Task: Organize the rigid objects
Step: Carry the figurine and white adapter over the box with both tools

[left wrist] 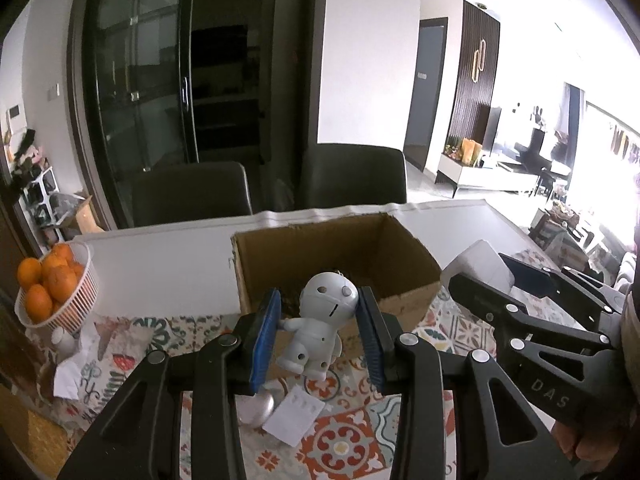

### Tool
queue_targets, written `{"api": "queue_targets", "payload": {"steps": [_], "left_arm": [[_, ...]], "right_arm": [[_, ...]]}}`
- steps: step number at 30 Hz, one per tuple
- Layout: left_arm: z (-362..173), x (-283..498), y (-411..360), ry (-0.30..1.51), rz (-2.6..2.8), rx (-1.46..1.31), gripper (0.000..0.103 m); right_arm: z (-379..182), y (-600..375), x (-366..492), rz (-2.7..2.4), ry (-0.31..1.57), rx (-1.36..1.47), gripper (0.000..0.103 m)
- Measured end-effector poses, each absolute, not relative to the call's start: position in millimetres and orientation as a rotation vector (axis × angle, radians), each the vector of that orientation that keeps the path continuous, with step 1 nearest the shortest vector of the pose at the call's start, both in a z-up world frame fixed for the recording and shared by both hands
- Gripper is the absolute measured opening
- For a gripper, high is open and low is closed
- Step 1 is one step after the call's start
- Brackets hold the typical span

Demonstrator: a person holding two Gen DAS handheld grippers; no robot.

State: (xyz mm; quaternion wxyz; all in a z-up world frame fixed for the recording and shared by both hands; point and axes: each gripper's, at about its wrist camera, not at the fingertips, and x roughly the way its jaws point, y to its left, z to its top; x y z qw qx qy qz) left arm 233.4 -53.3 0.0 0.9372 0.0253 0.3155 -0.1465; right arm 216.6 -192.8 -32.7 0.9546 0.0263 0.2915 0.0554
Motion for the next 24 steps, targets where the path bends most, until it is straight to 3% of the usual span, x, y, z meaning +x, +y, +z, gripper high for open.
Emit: {"api": "queue_targets", "payload": {"steps": [24], "left_arm": [[20.6,309.9,-56.2,0.73,-0.268,0.034,0.038]], "right_arm": [[1.1,-201.3,292.6,0.094,0.635,0.038,0.049]]}}
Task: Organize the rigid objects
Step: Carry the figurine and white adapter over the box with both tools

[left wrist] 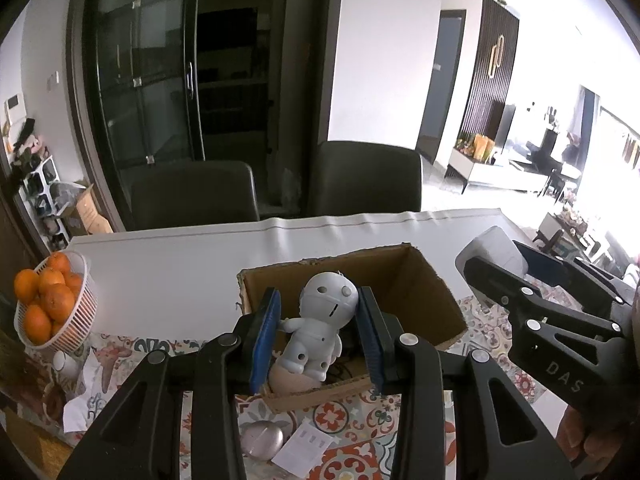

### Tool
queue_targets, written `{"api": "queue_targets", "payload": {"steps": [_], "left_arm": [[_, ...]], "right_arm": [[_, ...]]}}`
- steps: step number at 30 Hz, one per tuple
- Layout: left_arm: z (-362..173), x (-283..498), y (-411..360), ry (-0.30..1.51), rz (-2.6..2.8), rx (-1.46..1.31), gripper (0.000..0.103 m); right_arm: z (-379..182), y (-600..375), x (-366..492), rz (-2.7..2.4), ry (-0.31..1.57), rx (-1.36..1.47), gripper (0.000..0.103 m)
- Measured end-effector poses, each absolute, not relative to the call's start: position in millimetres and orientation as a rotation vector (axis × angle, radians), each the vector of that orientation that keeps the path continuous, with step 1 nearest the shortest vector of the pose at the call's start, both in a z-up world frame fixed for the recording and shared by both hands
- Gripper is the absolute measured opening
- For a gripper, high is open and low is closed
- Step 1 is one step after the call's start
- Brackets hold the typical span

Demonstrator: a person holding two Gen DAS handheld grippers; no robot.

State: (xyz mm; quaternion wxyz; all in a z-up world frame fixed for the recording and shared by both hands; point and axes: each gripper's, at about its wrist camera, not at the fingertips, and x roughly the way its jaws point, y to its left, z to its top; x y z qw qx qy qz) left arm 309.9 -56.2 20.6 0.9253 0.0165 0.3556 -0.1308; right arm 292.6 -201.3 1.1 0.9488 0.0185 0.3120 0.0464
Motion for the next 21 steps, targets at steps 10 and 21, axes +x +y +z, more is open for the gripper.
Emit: {"api": "queue_targets", "payload": {"steps": [10,21], "left_arm": [[12.2,345.3,-64.4,0.828,-0.269,0.03,0.038],[-18.5,384.6,-63.1,0.978,-0.273,-0.008,0.038]], "right_arm": [[-12.8,-211.2,327.6,0.102,0.744,0.09,0.049],[-38.2,-212.7,371.6,0.13,0.918,0.089,0.049]]}}
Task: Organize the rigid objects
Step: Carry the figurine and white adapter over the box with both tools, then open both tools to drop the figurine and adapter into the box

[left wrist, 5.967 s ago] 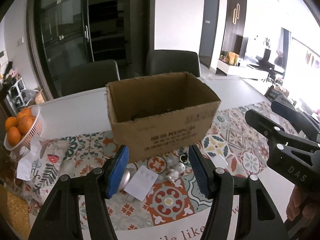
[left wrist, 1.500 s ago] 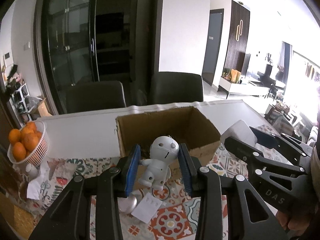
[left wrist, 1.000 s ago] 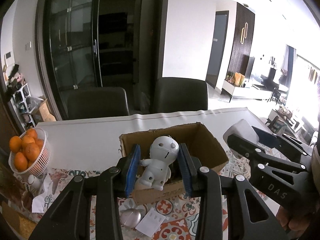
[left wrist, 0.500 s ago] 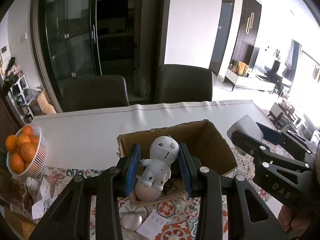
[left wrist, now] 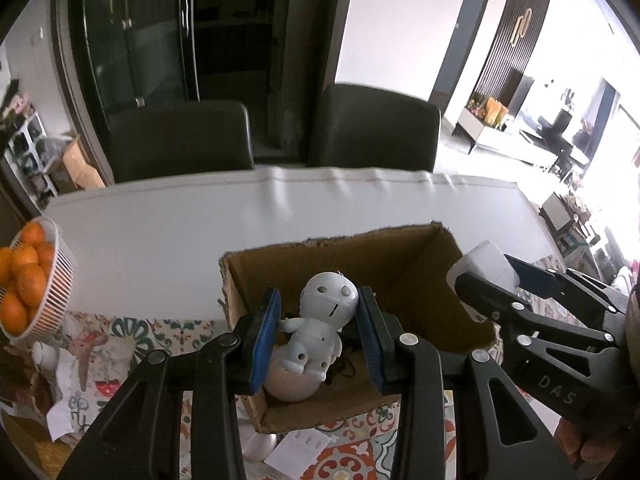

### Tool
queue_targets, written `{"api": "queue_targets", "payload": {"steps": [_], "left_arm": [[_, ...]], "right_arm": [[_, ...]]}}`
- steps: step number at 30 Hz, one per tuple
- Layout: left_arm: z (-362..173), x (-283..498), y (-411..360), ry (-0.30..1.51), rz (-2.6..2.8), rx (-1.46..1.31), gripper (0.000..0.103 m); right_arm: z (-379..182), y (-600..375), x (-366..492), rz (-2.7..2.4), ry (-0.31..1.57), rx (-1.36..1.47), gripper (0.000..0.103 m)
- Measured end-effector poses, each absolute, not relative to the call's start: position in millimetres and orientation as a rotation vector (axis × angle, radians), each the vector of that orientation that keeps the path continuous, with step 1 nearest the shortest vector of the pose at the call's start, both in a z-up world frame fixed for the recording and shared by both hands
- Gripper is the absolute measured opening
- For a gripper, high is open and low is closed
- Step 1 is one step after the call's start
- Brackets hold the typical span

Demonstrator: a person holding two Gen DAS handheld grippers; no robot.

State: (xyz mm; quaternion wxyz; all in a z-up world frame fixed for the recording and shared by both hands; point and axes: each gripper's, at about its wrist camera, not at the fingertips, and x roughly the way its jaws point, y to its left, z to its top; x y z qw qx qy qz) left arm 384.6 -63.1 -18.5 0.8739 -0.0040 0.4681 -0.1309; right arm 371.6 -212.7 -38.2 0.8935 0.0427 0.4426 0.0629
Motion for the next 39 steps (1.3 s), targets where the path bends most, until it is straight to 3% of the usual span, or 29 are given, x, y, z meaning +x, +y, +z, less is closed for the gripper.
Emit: {"api": "queue_targets", "payload": {"steps": [12,29,33,39], "left_arm": [[-62.2,403.1,-62.1,1.106,-0.291,-0.007,0.038],[-94.7,399.1,-64.9,1.186,-0.293,0.001,0.039],[-87.7,393.2,-66.0,1.159,-0.275,0.016,0.052],[-72.0,376.4,-60.0,1.102,-0.251,0.023,0.056]], "right_arm": [[-86.6,-206.8,398.1,0.172,1.1,0.054,0.049],[-123.0,-207.9,397.9,0.178,1.176,0.058,0.05],[-120.5,-211.5,394.3,0.159,1.154,0.061,0.051],[-99.9,-209.2,377.6,0.126,1.071,0.038,0.054]]}}
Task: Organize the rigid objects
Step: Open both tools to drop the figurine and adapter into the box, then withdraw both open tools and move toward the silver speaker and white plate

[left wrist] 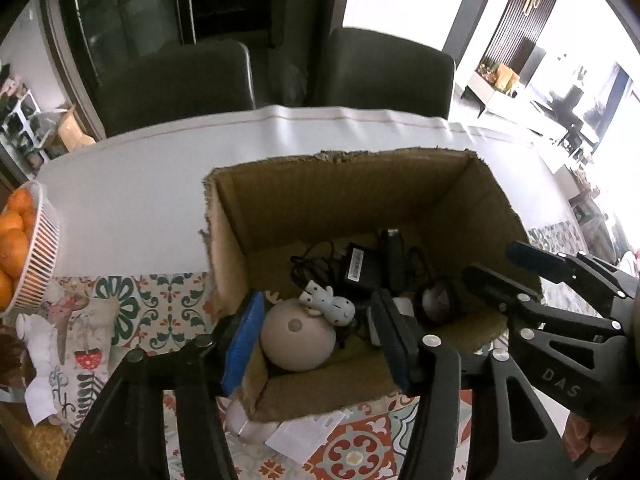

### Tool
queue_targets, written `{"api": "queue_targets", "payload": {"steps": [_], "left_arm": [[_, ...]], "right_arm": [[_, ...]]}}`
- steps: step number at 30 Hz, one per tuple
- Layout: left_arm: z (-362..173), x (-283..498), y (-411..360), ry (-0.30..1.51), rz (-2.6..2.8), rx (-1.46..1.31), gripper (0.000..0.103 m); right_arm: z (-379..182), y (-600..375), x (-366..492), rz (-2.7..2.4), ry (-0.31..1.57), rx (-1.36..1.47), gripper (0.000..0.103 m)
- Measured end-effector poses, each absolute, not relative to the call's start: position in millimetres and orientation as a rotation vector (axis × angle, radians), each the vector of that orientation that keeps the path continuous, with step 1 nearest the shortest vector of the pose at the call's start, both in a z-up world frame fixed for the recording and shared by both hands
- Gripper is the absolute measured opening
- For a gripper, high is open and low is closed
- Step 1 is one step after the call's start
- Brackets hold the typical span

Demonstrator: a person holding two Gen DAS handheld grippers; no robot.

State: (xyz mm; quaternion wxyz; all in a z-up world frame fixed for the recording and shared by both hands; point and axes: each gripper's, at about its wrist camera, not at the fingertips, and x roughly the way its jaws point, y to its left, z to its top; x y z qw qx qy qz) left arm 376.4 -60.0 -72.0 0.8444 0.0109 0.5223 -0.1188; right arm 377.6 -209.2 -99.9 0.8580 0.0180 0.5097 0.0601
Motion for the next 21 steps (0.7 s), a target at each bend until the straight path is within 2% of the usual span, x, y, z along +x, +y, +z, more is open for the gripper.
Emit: {"api": "queue_targets", "payload": {"steps": [8,14,21], "left_arm": [[-51.1,343.6,-41.5,1.01,-0.202,0.032,0.061],[-36.1,316.3,-24.9,0.926,-0.168,0.059,0.067],[-23.2,284.6,-6.3,0.844,-0.104,0.084,0.08]], "right_arm": [[-74.8,-199.2,350.0,0.098,0.955,0.015,0.057],[-54.9,-185.3,324.9,0.084,0.844,-0.021,0.068],[-42.5,-168.5,296.9,0.108,0.775,-0.033,0.072]]}}
